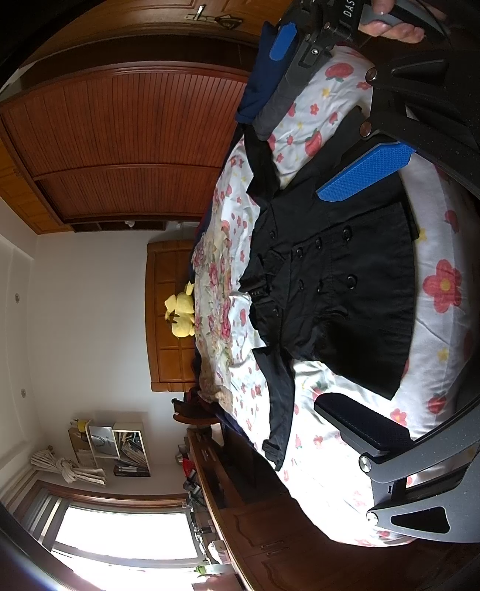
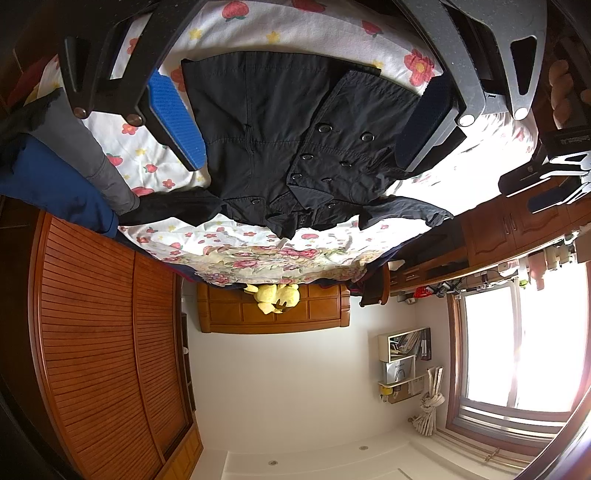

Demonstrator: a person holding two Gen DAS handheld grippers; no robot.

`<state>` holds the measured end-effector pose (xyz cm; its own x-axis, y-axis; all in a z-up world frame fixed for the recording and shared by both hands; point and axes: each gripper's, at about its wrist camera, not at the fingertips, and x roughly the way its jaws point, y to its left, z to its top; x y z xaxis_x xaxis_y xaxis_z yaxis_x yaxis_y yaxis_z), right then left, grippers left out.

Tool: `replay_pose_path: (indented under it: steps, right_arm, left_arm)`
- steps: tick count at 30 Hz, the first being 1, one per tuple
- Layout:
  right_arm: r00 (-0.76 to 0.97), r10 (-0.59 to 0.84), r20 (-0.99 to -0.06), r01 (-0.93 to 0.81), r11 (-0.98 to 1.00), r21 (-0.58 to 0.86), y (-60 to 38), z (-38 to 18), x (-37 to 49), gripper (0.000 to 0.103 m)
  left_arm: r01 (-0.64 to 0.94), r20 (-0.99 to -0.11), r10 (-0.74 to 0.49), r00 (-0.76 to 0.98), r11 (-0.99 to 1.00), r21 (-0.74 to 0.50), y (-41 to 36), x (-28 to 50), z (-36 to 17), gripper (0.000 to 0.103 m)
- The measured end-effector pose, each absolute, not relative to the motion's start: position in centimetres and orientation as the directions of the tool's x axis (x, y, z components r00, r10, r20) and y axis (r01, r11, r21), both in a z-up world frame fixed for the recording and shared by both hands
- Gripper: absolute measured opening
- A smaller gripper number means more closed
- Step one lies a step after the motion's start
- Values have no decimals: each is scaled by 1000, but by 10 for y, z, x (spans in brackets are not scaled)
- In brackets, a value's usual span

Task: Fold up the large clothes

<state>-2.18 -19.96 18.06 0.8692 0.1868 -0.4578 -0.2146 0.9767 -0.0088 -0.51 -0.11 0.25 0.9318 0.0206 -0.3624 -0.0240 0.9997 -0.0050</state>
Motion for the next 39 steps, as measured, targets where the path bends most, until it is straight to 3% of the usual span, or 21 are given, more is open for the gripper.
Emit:
replay_pose_path:
  steps: [26, 39]
  right_arm:
    - [865, 187, -466, -215, 977, -6, -197, 184, -26, 103]
    - [840, 200, -504, -266, 962, -63, -181, 151, 13, 103]
  left_arm:
    - [-48, -383, 39, 923, 999, -12, 2, 2, -5, 103]
    - [-123, -435, 108, 894, 992, -5, 19, 37, -23, 103]
